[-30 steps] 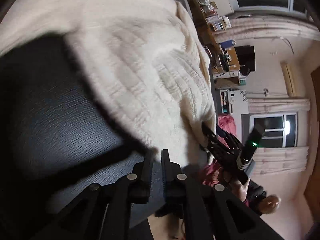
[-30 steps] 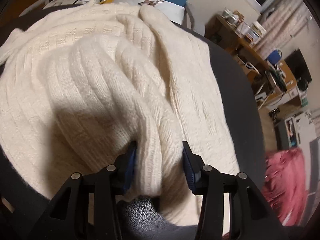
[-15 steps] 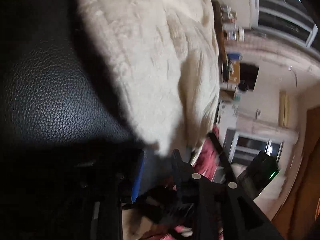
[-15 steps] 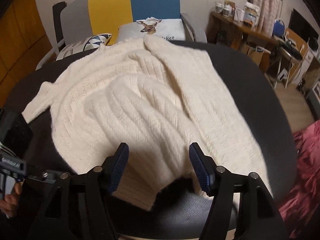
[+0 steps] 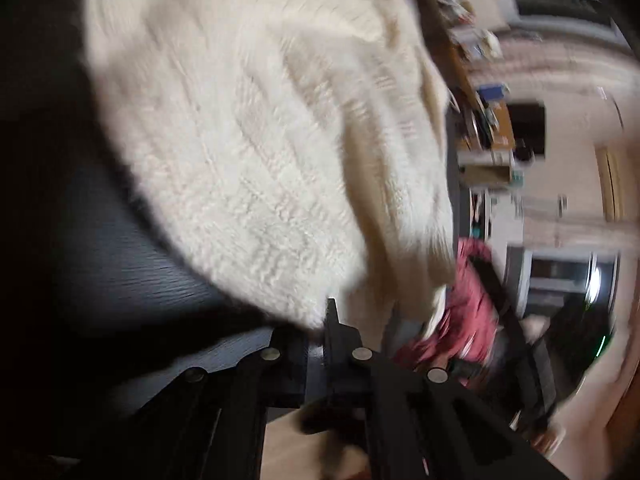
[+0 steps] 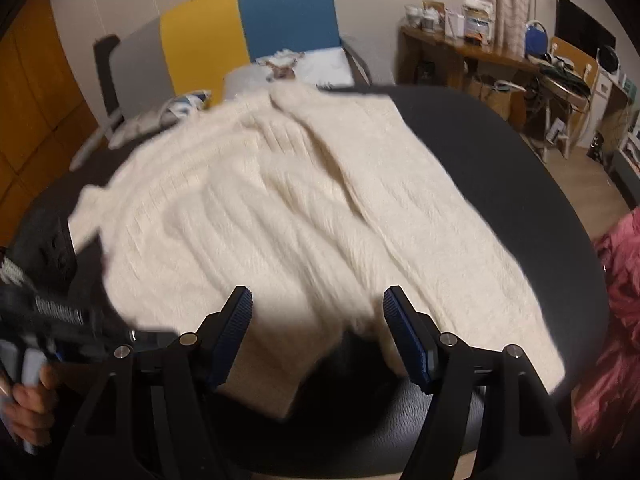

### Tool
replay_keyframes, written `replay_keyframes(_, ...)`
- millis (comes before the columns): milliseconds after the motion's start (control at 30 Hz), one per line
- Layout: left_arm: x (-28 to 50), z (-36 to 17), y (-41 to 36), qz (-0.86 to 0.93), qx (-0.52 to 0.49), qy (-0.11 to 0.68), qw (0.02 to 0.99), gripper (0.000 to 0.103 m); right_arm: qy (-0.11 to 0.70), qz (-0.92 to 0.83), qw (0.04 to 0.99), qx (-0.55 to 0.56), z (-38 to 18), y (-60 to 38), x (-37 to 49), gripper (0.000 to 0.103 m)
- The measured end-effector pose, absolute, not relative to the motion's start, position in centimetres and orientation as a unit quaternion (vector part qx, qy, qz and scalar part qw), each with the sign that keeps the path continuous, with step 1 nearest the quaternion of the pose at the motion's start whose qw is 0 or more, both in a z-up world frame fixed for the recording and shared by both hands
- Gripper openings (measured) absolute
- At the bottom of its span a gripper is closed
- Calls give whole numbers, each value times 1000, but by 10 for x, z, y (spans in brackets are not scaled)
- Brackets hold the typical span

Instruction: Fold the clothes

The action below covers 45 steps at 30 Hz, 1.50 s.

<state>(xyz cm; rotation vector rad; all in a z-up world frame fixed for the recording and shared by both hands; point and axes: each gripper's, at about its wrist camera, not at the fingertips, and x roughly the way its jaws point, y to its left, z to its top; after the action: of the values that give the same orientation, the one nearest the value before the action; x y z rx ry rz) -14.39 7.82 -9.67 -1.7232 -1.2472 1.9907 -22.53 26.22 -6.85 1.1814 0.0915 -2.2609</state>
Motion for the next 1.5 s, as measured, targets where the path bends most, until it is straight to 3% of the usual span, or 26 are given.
replay_keyframes(133, -126, -99, 54, 675, -621, -379, 126, 5, 109, -835, 306, 444, -70, 222, -240, 83)
replay_keyframes(233, -122, -114, 36, 638, -623, -430, 140, 6, 194, -809, 252, 494, -107, 195, -256, 83)
replay_keyframes(300, -120, -113, 28, 621, -616, -462, 147, 14, 231, -802, 224, 503, -124, 183, -256, 83)
replay_keyframes(500, -97, -88, -29, 672, -555, -469, 141, 14, 197, -826, 266, 456, -69, 172, -224, 84)
replay_keyframes(700, 29, -77, -194, 706, -400, -584, -29, 14, 190, -808, 354, 431, -59, 126, -176, 84)
replay_keyframes(800, 101, -69, -285, 703, -354, -605, -125, 17, 196, -795, 350, 454, -82, 108, -169, 84)
replay_keyframes(933, 171, -75, -348, 676, -373, -589, -238, 21, 189, -781, 346, 483, -107, 99, -168, 84)
replay_keyframes(1133, 199, -107, -355, 640, -358, -636, -241, 23, 164, -785, 331, 497, -114, 101, -168, 94)
replay_keyframes(1200, 192, -106, -347, 640, -345, -648, -229, 33, 169, -784, 326, 500, -114, 98, -168, 96)
replay_keyframes(1500, 157, -99, -340, 675, -355, -622, -179, 32, 190, -774, 310, 519, -109, 87, -175, 96)
